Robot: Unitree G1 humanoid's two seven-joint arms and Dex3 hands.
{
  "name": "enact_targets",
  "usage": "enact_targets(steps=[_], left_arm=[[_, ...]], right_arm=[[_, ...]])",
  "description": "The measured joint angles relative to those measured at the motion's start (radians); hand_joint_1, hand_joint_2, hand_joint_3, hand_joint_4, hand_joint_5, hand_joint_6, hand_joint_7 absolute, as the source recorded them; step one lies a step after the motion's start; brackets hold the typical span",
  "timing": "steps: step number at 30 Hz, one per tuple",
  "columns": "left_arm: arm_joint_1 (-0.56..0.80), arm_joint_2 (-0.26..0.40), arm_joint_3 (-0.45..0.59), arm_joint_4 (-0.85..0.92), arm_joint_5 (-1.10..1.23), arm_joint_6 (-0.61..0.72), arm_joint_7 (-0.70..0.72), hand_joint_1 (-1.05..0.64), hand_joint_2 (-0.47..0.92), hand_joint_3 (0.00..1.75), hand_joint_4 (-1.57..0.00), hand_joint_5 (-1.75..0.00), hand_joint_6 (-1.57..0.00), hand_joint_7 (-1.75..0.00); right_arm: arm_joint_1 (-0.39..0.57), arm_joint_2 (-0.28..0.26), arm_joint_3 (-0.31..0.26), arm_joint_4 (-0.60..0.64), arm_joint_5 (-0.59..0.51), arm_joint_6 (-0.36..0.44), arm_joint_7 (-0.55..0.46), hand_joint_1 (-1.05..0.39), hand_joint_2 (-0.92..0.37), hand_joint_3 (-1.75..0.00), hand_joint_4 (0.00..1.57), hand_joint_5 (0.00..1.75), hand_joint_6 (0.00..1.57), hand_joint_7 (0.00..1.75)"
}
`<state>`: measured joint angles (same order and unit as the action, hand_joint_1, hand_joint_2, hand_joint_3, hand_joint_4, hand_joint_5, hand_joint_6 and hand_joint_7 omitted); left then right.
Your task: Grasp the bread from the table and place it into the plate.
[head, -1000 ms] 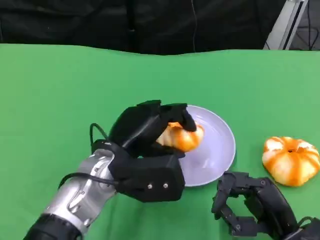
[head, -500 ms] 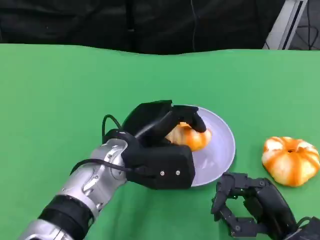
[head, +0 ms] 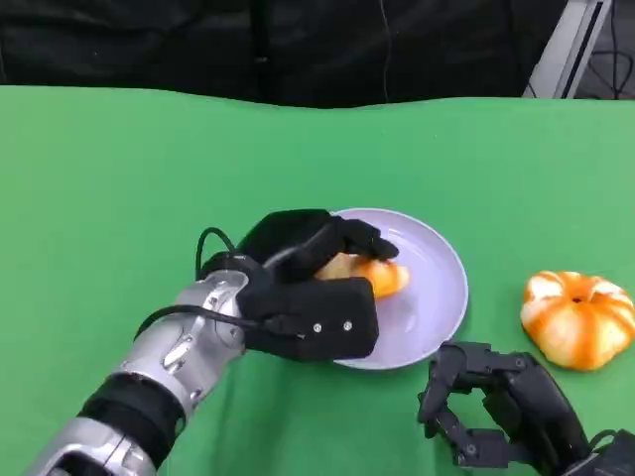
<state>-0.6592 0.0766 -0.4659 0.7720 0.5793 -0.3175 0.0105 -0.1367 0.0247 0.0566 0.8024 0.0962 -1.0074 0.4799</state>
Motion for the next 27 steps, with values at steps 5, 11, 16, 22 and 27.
enact_targets(steps=[5, 11, 16, 22, 27], left_arm=[[-0.015, 0.000, 0.003, 0.028, -0.020, -0.003, -0.039, -0.83, 0.92, 0.68, -0.43, 0.00, -0.44, 0.00], [-0.015, 0.000, 0.006, 0.030, -0.036, 0.022, -0.086, -1.03, 0.92, 0.91, -0.23, 0.00, -0.24, 0.00], [-0.014, -0.002, 0.015, 0.030, -0.047, 0.020, -0.085, -1.05, 0.92, 0.96, -0.18, 0.00, -0.20, 0.00], [-0.001, -0.003, 0.035, 0.030, -0.078, -0.009, -0.085, -1.02, 0.92, 0.97, -0.18, -0.01, -0.20, 0.00], [0.026, -0.002, 0.071, 0.018, -0.125, -0.043, -0.084, -0.97, 0.92, 0.91, -0.21, -0.01, -0.21, -0.01]], right_arm=[[0.000, 0.000, 0.000, 0.000, 0.000, 0.000, 0.000, -0.16, -0.57, -1.02, 0.83, 1.57, 0.86, 1.29], [0.000, 0.000, 0.001, 0.000, -0.001, 0.000, -0.002, -0.16, -0.56, -1.05, 0.83, 1.58, 0.85, 1.31], [0.000, 0.000, 0.002, 0.000, -0.001, 0.000, -0.002, -0.16, -0.55, -1.07, 0.83, 1.59, 0.85, 1.32], [0.000, 0.000, 0.004, -0.001, -0.002, 0.000, -0.004, -0.15, -0.52, -1.12, 0.83, 1.60, 0.84, 1.35], [0.000, 0.000, 0.008, -0.004, -0.003, 0.000, -0.006, -0.15, -0.52, -1.12, 0.83, 1.60, 0.85, 1.35]])
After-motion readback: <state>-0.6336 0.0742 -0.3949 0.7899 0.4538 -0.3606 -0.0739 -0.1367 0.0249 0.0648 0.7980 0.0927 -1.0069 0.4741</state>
